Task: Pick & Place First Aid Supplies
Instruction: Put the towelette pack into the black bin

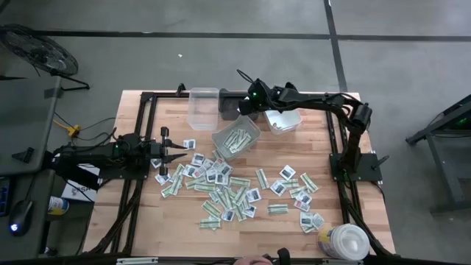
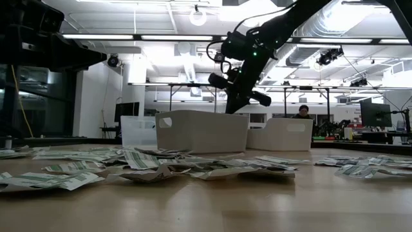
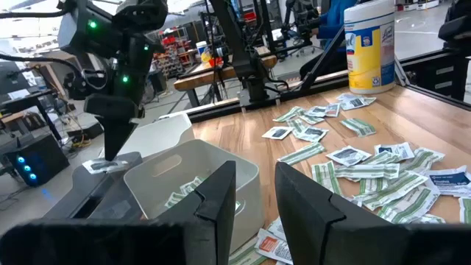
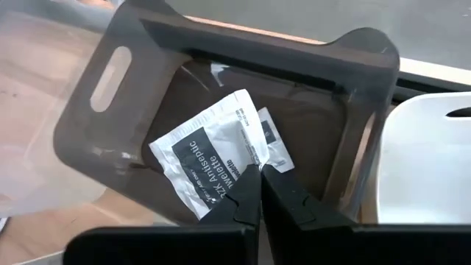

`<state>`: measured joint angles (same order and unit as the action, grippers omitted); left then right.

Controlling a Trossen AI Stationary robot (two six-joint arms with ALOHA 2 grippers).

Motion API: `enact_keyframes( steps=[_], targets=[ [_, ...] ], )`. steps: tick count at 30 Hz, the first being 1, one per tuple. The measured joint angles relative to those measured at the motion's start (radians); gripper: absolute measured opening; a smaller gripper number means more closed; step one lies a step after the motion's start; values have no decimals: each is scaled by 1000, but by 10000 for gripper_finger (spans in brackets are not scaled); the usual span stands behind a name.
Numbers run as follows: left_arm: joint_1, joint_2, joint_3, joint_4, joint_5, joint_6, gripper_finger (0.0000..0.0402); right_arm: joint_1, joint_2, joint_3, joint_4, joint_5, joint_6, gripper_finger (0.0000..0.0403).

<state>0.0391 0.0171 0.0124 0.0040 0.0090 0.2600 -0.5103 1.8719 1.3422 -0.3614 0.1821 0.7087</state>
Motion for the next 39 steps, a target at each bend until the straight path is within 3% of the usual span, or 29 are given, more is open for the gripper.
enact_keyframes(
  steps=[18,23,27,39],
  targets=[
    [0,0,0,0,0,0,96,-32,15,0,-9,7,28,79],
    [0,0,0,0,0,0,96,-20,-10,0,-37,-102,-51,101],
    [0,0,0,0,0,0,96,6,-58,0,-146,-147,-107,106],
    [0,0,0,0,0,0,96,164,-218,0,-603,-111,-191,104]
  ],
)
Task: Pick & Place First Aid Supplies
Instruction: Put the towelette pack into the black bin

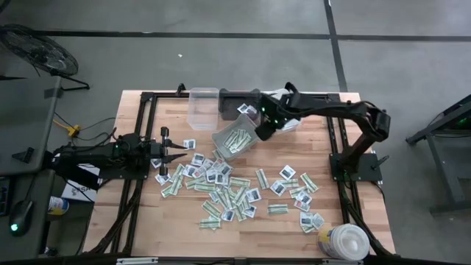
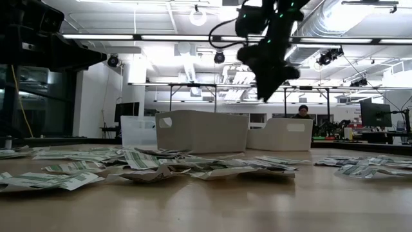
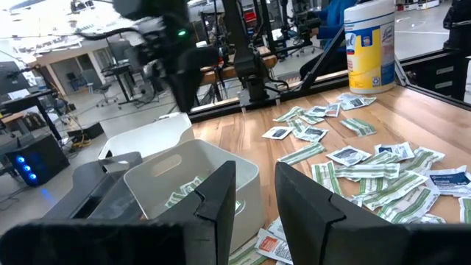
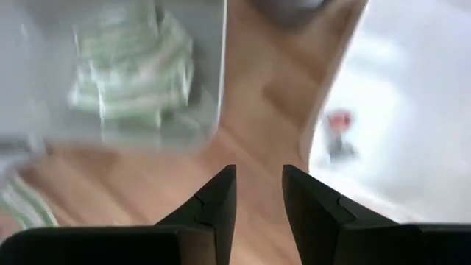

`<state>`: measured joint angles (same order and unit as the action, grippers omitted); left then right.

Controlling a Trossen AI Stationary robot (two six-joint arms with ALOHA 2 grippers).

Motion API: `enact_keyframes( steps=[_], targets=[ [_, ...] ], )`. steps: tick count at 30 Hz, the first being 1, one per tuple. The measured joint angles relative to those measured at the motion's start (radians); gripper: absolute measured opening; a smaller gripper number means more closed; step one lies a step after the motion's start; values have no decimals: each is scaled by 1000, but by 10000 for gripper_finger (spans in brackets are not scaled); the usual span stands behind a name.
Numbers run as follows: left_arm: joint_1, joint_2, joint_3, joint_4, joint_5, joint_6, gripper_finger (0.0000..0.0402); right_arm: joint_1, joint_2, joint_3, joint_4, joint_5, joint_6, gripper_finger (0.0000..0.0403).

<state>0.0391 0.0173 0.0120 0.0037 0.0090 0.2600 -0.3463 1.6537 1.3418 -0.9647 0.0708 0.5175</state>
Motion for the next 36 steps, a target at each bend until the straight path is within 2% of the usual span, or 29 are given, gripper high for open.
enact_keyframes(
  steps=[6,15,20,25,36],
  targets=[
    [0,0,0,0,0,0,96,112,-6,-15,-162,65,57,104],
    [0,0,0,0,0,0,96,282,-7,-169,-171,42,115,104],
    [0,0,0,0,0,0,96,348,-7,-275,-99,-8,158,104],
    [0,0,0,0,0,0,96,398,-7,-375,50,-79,193,104],
    [0,0,0,0,0,0,96,448,-7,-443,169,-80,193,109]
  ],
)
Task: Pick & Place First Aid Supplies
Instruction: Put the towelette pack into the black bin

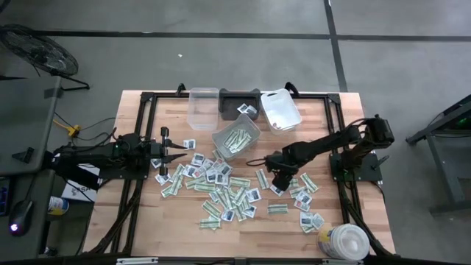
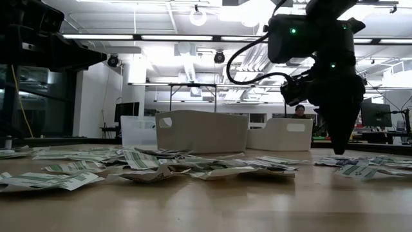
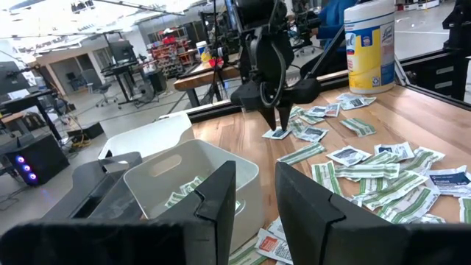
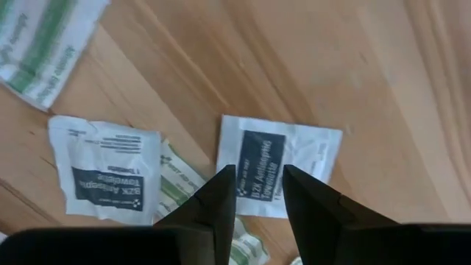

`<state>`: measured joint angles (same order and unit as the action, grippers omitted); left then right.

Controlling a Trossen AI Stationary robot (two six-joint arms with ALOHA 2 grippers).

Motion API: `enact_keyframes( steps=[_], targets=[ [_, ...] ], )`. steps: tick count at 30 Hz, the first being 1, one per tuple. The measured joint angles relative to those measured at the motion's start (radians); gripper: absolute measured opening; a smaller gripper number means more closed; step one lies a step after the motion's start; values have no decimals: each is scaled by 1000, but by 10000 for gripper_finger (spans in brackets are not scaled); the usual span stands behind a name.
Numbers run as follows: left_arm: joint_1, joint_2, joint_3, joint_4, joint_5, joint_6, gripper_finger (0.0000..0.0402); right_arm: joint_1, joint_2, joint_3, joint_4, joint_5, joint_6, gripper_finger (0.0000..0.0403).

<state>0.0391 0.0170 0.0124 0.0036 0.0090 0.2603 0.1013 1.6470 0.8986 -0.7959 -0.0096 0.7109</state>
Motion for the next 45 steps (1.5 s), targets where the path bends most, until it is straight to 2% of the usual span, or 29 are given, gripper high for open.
enact_keyframes(
  steps=[10,15,24,33,45],
  targets=[
    [0,0,0,0,0,0,96,4,0,0,17,49,-33,199],
    [0,0,0,0,0,0,96,4,0,0,19,51,-32,210],
    [0,0,0,0,0,0,96,4,45,2,70,-6,-12,185],
    [0,0,0,0,0,0,96,5,65,4,75,41,-8,153],
    [0,0,0,0,0,0,96,4,66,2,76,69,-11,81]
  ],
)
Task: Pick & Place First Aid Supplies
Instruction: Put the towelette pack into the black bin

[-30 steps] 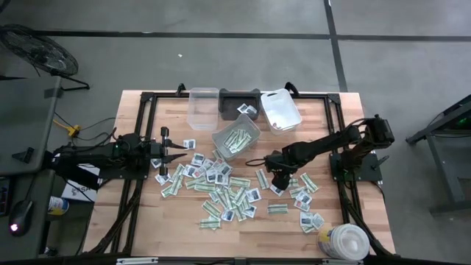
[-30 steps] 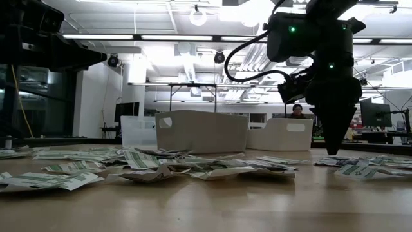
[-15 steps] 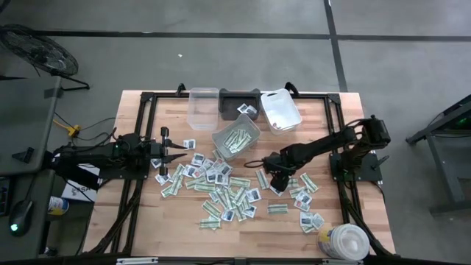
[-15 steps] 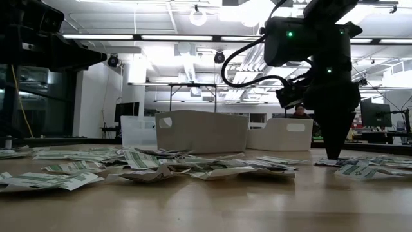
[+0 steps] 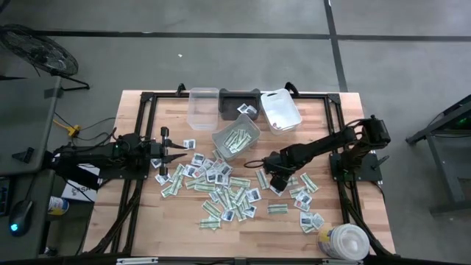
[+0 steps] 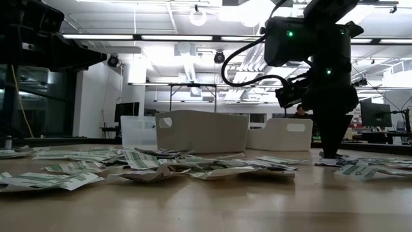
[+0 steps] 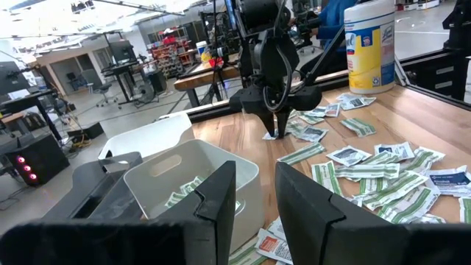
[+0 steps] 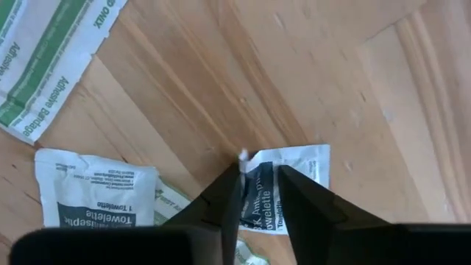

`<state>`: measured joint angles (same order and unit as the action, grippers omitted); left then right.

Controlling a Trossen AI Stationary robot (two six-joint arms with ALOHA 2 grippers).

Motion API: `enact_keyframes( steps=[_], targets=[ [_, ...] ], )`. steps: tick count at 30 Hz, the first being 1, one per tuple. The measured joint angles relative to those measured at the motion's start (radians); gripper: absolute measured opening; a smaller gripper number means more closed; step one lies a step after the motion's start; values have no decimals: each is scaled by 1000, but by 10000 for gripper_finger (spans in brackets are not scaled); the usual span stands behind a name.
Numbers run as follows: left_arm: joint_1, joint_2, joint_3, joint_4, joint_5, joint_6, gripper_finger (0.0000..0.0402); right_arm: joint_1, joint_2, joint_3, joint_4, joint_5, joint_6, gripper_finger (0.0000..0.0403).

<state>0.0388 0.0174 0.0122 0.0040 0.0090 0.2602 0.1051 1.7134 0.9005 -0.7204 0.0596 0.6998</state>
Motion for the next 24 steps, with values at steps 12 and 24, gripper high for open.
enact_keyframes(
  steps=[12,24],
  targets=[
    [0,0,0,0,0,0,96,-1,-81,-2,3,13,-14,4],
    [0,0,0,0,0,0,96,-42,-225,57,-25,63,-69,4]
  ],
)
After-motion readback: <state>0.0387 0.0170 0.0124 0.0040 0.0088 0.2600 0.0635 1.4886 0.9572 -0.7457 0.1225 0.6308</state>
